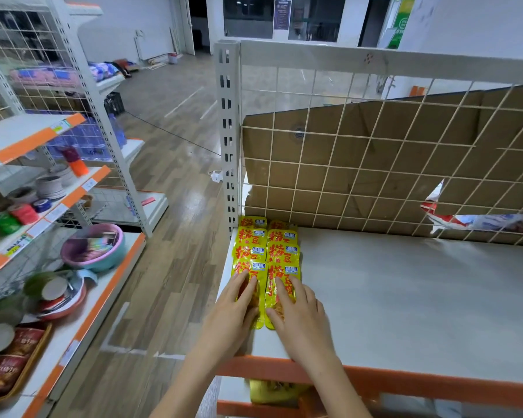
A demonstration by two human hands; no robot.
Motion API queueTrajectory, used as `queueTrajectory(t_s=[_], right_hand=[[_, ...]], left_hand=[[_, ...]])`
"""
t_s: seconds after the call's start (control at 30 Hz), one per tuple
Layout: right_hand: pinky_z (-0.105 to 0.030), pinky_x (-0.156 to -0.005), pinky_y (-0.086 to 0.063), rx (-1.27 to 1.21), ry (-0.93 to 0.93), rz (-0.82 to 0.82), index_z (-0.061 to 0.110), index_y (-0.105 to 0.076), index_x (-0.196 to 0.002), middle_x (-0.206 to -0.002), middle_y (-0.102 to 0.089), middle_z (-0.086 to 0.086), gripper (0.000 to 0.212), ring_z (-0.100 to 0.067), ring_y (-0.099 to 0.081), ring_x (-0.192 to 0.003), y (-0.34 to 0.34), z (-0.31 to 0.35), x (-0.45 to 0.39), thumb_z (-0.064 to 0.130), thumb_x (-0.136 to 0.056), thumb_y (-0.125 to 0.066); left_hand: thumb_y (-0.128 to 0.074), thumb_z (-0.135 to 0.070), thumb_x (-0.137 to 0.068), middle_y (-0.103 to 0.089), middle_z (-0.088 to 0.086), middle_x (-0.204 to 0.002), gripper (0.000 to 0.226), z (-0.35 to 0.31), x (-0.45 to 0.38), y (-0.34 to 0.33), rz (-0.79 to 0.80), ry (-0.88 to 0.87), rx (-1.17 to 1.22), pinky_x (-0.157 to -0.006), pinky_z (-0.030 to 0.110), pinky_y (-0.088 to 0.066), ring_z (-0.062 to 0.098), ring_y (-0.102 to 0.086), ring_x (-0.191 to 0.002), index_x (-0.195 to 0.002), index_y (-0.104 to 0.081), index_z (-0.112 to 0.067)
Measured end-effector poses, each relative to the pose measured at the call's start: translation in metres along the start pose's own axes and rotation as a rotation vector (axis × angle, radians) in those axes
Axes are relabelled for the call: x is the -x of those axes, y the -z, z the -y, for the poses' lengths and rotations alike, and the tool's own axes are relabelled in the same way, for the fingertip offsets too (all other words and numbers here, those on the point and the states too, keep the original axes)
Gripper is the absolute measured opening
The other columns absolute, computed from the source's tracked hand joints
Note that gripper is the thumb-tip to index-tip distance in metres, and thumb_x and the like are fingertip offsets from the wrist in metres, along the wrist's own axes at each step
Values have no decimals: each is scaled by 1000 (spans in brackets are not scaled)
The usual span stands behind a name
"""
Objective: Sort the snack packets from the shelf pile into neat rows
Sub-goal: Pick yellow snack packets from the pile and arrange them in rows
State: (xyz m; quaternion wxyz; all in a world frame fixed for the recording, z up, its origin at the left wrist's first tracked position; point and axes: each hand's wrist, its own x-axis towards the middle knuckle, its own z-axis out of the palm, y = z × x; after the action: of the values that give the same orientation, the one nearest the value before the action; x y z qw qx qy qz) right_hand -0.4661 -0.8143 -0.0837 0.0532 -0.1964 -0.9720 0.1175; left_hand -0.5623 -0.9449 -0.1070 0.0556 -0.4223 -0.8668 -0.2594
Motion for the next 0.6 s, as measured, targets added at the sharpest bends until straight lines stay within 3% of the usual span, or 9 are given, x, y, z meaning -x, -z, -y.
queueTrajectory(t_s=[0.17, 0.23, 0.27, 0.33, 0.43, 0.5, 0.6], right_hand=[[-39, -106, -35, 82, -13, -13, 26, -18, -151, -155, -24, -4, 67, -25, -29, -139, -5, 3, 0, 58, -92, -13], [-40, -105, -36, 84, -20, 17, 25, -21, -150, -154, -26, -4, 72, -26, -31, -137, -5, 3, -1, 58, -87, -7], [-40, -104, -36, 73, -18, 30, 25, -24, -149, -153, -28, -4, 68, -26, -32, -136, -3, 2, -2, 56, -89, -13], [-39, -95, -45, 62, 13, -50, 21, -47, -137, -139, -47, -5, 54, -26, -47, -124, 7, 4, 2, 47, -92, -34], [-31, -76, -49, 38, 14, -244, 22, -70, -100, -104, -67, 1, 39, -19, -63, -94, 28, -6, 15, 40, -81, -41], [-30, -79, -40, 34, -40, -302, 23, -72, -93, -99, -69, 3, 37, -17, -61, -92, 39, -24, 34, 40, -78, -42], [-31, -85, -35, -23, -197, -329, 21, -70, -101, -102, -68, 5, 34, -20, -62, -97, 54, -63, 79, 38, -83, -46]], left_hand=[[-58, -15, -91, -29, 10, -151, 57, 2, 0, -5, 2, 12, 16, -110, 31, -22, 27, -25, -141, -143, -37, -7], [-63, -11, -87, -35, 15, -148, 57, 2, -3, -4, 23, 19, 6, -109, 37, -27, 32, -31, -138, -139, -42, -3], [-70, -9, -81, -44, 18, -141, 57, 3, -5, -2, 31, 3, -16, -104, 42, -36, 36, -41, -131, -134, -49, 0], [-82, -9, -65, -60, 20, -121, 57, 2, -11, 5, 34, -36, -82, -85, 43, -52, 39, -60, -109, -117, -62, 3], [-88, -12, -49, -67, 12, -102, 60, -7, -17, 19, 8, -122, -195, -73, 33, -54, 31, -66, -89, -104, -64, -2], [-83, -20, -60, -67, 8, -97, 52, -26, -14, 23, -37, -156, -209, -68, 31, -52, 28, -65, -85, -106, -64, -5], [-51, -35, -79, -66, 5, -88, 35, -68, -2, 14, -46, -245, -149, -59, 31, -52, 28, -64, -75, -99, -67, -10]])
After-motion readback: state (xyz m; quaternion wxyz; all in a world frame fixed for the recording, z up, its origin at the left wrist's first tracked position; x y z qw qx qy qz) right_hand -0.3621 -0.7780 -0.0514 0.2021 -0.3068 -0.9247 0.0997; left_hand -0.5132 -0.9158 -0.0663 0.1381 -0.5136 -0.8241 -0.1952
